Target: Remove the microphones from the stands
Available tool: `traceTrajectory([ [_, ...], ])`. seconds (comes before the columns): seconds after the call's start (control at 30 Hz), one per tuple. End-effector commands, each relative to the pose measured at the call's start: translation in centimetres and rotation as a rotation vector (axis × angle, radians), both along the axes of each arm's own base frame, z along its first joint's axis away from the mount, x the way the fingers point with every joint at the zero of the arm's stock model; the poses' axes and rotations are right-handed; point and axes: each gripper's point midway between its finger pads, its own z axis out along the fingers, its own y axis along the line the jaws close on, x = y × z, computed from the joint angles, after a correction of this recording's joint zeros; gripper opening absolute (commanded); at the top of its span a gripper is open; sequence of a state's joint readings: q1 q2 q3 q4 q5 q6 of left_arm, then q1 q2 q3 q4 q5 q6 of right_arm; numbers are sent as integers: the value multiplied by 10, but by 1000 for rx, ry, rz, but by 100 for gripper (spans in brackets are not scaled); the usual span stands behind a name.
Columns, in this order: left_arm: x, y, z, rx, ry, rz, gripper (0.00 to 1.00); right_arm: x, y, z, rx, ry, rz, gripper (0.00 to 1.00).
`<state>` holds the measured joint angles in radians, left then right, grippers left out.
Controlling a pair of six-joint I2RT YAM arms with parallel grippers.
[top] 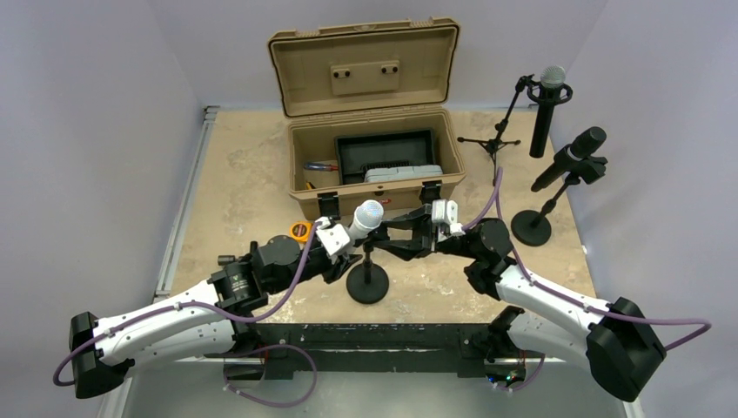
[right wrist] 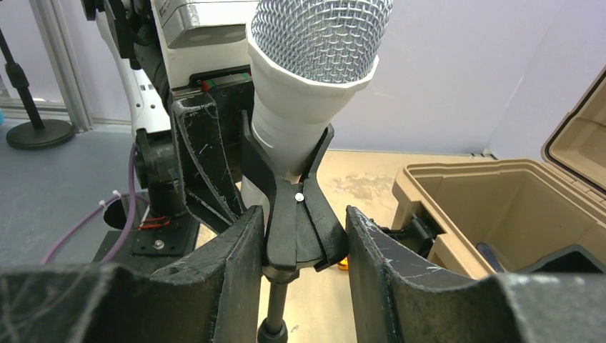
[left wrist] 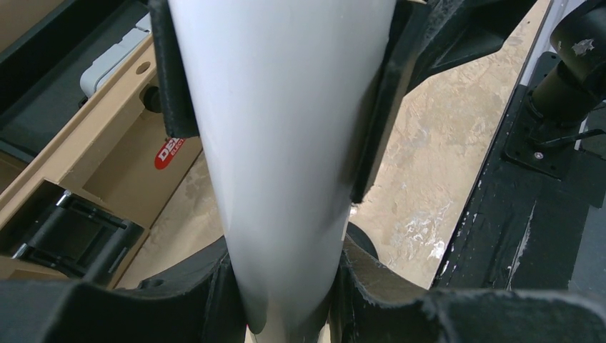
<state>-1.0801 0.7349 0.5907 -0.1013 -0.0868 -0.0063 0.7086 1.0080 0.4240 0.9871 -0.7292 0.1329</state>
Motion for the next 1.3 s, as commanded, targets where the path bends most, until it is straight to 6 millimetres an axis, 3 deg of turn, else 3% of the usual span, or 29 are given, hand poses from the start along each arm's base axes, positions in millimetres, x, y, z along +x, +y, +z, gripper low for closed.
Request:
traceTrajectory([
  [0.0,2,-3,28,-82,-28,9,0,-1,4,6,-2,-48,18,0],
  [0.53,10,14,49,-130,-56,95,0,5,0,10,15,-46,-31,0],
  [0.7,12,24,63,-168,-72,141,0,9,0,10,20,-34,-53,0],
  [0.8,20,41,72,-179,-79,232,0,13,-1,10,25,-24,-74,0],
  [1.0,46,107,87,-217,-43,628,0,19,-7,13,46,-10,-128,0],
  [1.13,50,143,76,-196,17,845,0,20,-17,22,88,-12,-180,0],
  [1.27,48,149,54,-156,75,897,0,23,-32,37,148,-13,-255,0],
])
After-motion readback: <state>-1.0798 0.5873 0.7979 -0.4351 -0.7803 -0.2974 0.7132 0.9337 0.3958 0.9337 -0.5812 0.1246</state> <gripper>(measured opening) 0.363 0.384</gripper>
